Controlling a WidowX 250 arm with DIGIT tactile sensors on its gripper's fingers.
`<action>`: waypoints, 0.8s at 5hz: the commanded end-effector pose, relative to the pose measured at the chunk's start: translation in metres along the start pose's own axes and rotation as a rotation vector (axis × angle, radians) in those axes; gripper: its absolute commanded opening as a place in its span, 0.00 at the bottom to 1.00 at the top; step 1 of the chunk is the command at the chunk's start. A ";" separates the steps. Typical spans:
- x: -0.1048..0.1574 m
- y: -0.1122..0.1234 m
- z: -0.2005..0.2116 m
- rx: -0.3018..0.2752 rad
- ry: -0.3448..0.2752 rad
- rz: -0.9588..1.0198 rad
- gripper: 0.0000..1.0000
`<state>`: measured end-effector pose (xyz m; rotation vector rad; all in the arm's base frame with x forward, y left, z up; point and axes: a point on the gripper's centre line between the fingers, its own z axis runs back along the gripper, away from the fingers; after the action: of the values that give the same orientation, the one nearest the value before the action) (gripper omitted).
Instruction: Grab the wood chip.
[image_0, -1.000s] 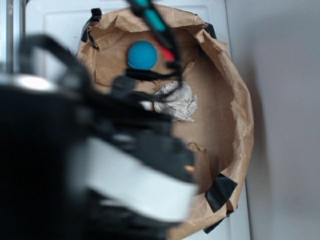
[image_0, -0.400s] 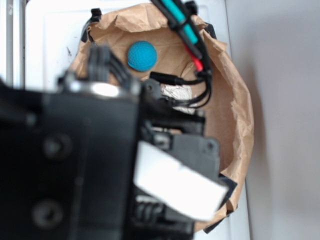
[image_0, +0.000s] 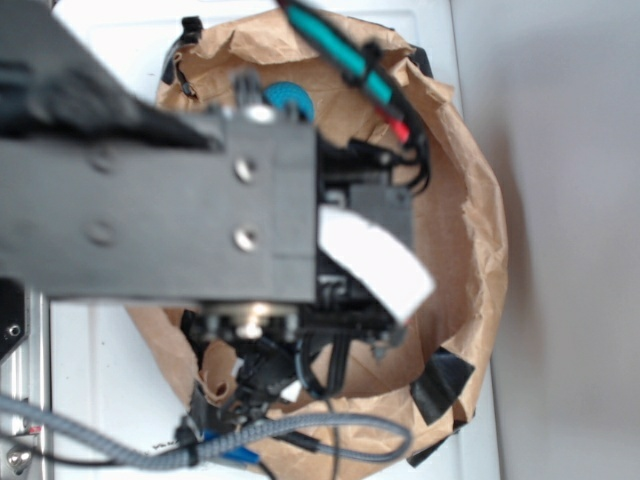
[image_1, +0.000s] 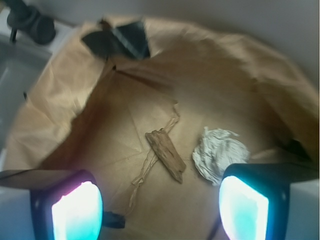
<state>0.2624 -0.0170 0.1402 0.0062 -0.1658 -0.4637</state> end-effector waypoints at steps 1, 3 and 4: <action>-0.005 0.003 -0.044 -0.001 0.015 -0.075 1.00; 0.000 -0.002 -0.075 -0.037 0.011 -0.134 1.00; 0.003 -0.009 -0.093 -0.021 0.009 -0.176 1.00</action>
<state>0.2766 -0.0202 0.0412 -0.0060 -0.1216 -0.6235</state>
